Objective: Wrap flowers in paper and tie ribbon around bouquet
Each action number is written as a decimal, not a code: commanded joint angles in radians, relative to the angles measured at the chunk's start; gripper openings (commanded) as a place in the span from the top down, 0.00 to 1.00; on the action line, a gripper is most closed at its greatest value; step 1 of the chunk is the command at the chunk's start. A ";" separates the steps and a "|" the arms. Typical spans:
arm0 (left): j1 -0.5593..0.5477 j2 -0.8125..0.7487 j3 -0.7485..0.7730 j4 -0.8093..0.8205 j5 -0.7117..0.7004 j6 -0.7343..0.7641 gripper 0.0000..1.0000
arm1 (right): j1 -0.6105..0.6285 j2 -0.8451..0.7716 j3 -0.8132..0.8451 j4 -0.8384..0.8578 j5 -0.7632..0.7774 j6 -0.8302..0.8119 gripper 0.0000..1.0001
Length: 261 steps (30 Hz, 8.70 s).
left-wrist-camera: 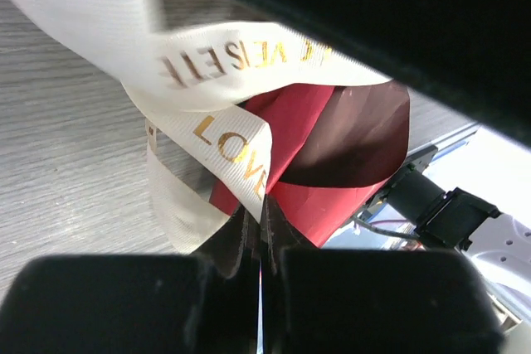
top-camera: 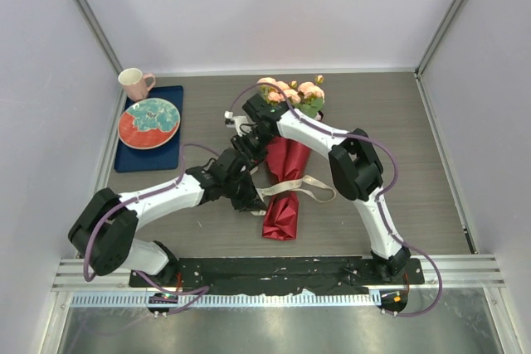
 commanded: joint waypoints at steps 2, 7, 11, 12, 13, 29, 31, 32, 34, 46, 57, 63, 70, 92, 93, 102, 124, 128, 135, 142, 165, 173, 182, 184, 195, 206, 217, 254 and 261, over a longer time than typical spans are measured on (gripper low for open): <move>-0.027 -0.002 0.046 0.196 0.101 0.113 1.00 | 0.055 -0.062 0.034 0.020 -0.048 -0.008 0.50; -0.024 0.035 0.090 0.167 0.109 0.123 1.00 | -0.026 -0.217 -0.044 0.116 0.058 0.137 0.22; -0.006 0.101 0.149 0.125 0.166 0.138 1.00 | -0.072 -0.407 -0.201 0.166 0.261 0.237 0.17; -0.001 0.116 0.172 0.119 0.178 0.141 1.00 | -0.076 -0.506 -0.253 0.181 0.324 0.257 0.17; 0.004 0.129 0.182 0.117 0.190 0.139 1.00 | -0.074 -0.572 -0.313 0.236 0.375 0.270 0.17; 0.135 0.357 0.457 -0.136 0.496 0.368 1.00 | 0.559 -1.114 -1.277 1.049 0.865 -0.173 0.31; 0.140 0.366 0.469 -0.175 0.503 0.395 1.00 | 0.559 -1.022 -1.219 1.040 0.896 -0.233 0.32; 0.142 0.370 0.471 -0.179 0.514 0.406 1.00 | 0.559 -0.919 -1.154 1.032 0.903 -0.256 0.32; 0.142 0.371 0.466 -0.166 0.534 0.409 1.00 | 0.559 -0.819 -1.090 1.016 0.969 -0.342 0.32; 0.240 0.370 0.440 -0.265 0.568 0.544 1.00 | 0.464 -0.517 -0.863 0.993 0.986 -0.629 0.33; 0.246 0.432 0.505 -0.392 0.577 0.709 0.98 | 0.409 -0.383 -0.737 0.931 0.974 -0.749 0.34; 0.266 0.448 0.494 -0.404 0.572 0.730 0.99 | 0.383 -0.319 -0.710 0.937 0.996 -0.766 0.35; 0.270 0.439 0.472 -0.383 0.591 0.736 0.99 | 0.359 -0.237 -0.676 0.974 1.064 -0.776 0.38; 0.277 0.419 0.449 -0.351 0.589 0.733 0.99 | 0.334 -0.202 -0.611 0.948 1.082 -0.738 0.85; 0.281 0.417 0.448 -0.350 0.588 0.730 0.99 | 0.335 -0.214 -0.616 0.951 1.059 -0.729 0.87; 0.293 0.397 0.442 -0.321 0.614 0.707 1.00 | 0.340 -0.401 -0.690 0.907 0.884 -0.675 1.00; 0.293 0.382 0.445 -0.288 0.690 0.676 0.99 | 0.362 -0.280 -0.559 0.888 1.181 -0.721 0.65; 0.292 0.368 0.442 -0.248 0.712 0.643 0.98 | 0.363 -0.247 -0.559 0.896 1.204 -0.760 0.64; 0.286 0.377 0.462 -0.231 0.712 0.615 0.97 | 0.346 -0.199 -0.541 0.890 1.256 -0.784 0.57; 0.281 0.393 0.463 -0.234 0.709 0.617 0.97 | 0.325 -0.177 -0.530 0.852 1.180 -0.741 0.52; 0.284 0.399 0.466 -0.199 0.720 0.574 0.98 | 0.293 -0.323 -0.627 0.887 0.855 -0.634 1.00; 0.284 0.292 0.394 -0.166 0.695 0.528 0.98 | 0.289 -0.429 -0.628 0.732 0.528 -0.534 1.00; 0.284 0.242 0.347 -0.173 0.694 0.535 0.97 | 0.296 -0.449 -0.651 0.744 0.609 -0.534 0.36; 0.284 0.242 0.344 -0.176 0.694 0.538 0.98 | 0.300 -0.432 -0.636 0.723 0.667 -0.571 0.30; 0.284 0.273 0.367 -0.199 0.686 0.555 0.97 | 0.293 -0.328 -0.607 0.664 0.599 -0.658 0.30; 0.284 0.287 0.367 -0.309 0.543 0.640 0.98 | 0.314 -0.213 -0.562 0.572 0.551 -0.657 0.47; 0.297 0.227 0.336 -0.297 0.485 0.624 0.99 | 0.352 -0.353 -0.731 0.811 0.578 -0.640 1.00; 0.326 0.291 0.515 -0.304 0.586 0.583 1.00 | 0.480 -0.374 -0.644 0.833 0.828 -0.634 0.34; 0.396 0.313 0.511 -0.361 0.603 0.659 1.00 | 0.451 -0.294 -0.587 0.867 0.761 -0.640 0.22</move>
